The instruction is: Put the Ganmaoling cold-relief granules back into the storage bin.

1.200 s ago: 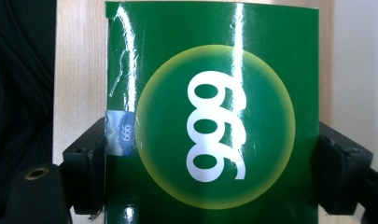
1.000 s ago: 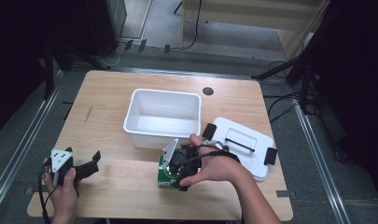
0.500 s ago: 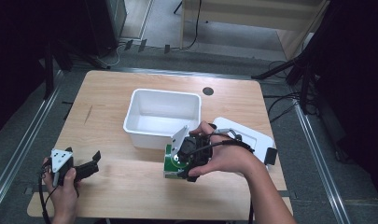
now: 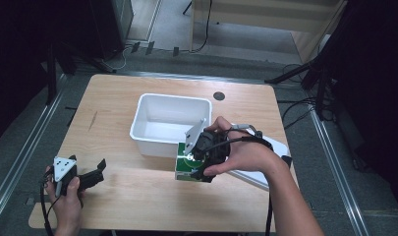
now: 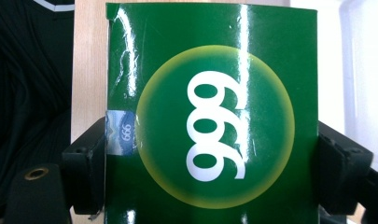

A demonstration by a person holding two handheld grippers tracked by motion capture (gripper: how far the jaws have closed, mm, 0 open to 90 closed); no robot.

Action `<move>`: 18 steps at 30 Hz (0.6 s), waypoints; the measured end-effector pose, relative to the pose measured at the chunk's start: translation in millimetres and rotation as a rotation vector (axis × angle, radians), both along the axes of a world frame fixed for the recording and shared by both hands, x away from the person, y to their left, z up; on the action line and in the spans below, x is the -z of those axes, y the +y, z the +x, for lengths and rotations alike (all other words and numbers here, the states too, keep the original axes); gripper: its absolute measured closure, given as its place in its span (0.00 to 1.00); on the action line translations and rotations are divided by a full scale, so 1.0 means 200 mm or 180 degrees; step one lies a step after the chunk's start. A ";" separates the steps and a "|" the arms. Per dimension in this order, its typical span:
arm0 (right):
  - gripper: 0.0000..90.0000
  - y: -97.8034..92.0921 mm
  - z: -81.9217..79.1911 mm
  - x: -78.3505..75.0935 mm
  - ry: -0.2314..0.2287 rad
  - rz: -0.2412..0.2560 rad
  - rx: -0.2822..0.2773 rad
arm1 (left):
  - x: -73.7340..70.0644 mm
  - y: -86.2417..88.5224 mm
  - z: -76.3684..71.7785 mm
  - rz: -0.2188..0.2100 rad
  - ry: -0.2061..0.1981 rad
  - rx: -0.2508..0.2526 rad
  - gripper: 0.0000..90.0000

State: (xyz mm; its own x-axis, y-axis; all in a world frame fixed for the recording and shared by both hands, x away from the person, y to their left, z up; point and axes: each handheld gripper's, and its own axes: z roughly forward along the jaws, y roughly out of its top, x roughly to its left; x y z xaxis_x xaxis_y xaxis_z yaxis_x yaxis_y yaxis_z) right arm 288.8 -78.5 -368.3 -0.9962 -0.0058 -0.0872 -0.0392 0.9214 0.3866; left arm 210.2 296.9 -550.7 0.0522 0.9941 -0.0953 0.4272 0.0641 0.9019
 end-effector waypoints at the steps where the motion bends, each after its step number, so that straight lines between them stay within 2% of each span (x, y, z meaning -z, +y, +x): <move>1: 0.17 0.00 0.00 -0.01 0.0000 0.0007 0.0008 | 0.00 0.00 0.00 0.0001 0.0002 0.0001 0.00; 10: 0.17 -0.04 0.08 -0.11 -0.0037 -0.0001 0.0059 | 0.00 0.00 0.00 0.0002 0.0008 0.0009 0.00; 18: 0.17 -0.05 0.14 -0.14 -0.0039 -0.0036 0.0099 | 0.00 0.00 0.00 0.0006 0.0011 0.0011 0.00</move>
State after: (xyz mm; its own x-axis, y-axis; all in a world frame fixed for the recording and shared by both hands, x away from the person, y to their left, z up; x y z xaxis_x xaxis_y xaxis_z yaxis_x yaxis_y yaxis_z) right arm 317.5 -89.1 -339.6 -0.9948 0.0242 -0.0994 -0.0150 0.9265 0.3759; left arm 210.5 296.7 -550.7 0.0552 0.9941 -0.0935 0.4304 0.0608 0.9006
